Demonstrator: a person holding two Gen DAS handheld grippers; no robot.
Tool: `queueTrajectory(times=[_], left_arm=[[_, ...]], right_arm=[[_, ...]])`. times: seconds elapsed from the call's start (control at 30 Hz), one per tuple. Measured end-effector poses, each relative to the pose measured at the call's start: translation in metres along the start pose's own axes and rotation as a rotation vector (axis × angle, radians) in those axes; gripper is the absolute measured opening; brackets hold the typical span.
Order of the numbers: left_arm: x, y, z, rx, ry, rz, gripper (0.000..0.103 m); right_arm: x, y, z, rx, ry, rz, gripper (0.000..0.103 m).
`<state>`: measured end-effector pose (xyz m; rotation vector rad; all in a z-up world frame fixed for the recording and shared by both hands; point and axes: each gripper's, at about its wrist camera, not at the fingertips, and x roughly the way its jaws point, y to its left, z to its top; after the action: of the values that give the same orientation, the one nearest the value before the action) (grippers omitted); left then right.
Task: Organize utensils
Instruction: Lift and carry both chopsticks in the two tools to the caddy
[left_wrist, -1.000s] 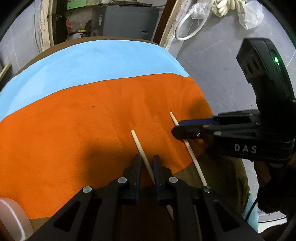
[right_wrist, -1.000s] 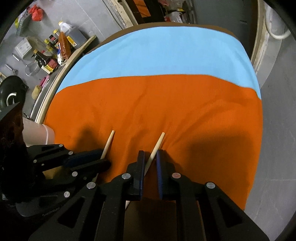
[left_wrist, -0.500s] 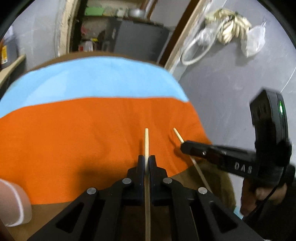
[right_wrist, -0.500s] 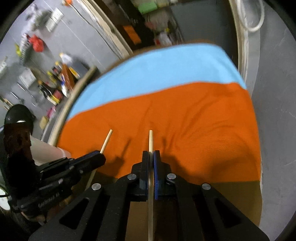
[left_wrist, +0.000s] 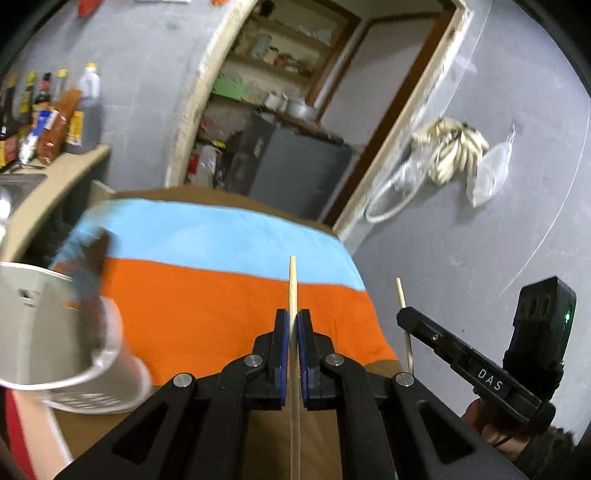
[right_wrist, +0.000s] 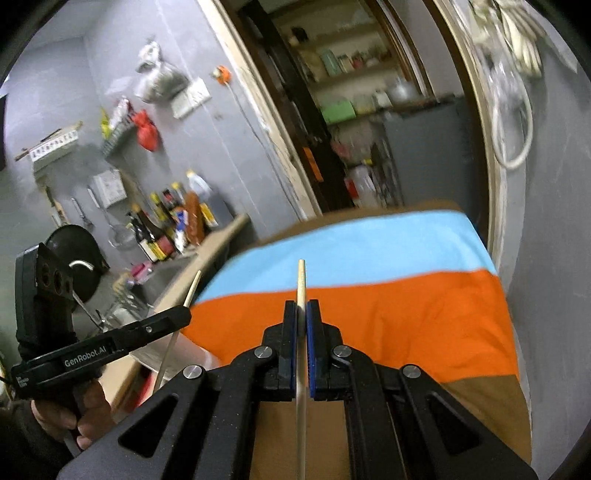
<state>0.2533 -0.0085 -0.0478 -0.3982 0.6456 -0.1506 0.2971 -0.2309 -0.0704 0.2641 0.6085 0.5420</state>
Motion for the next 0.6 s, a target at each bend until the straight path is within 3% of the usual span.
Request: queueTrajectory(times=[0.17,0.37,0.6], left_arm=[[-0.05,0.014,0.016,0.005,-0.093,0.02,0.005],[-0.107,0.061,0.041,-0.049,-0.207,0.065,0.005],[-0.138,0.123,0.064,-0.099,-0.347,0.133,0.005]], right_arm=[[-0.014,0.045,0.017,-0.03,-0.088,0.057,0.004],[-0.019,0.102,0.037,-0.048,-0.22,0.164,0.004],[0.005,0.166,0.05,-0.042,-0.342,0.234,0.004]])
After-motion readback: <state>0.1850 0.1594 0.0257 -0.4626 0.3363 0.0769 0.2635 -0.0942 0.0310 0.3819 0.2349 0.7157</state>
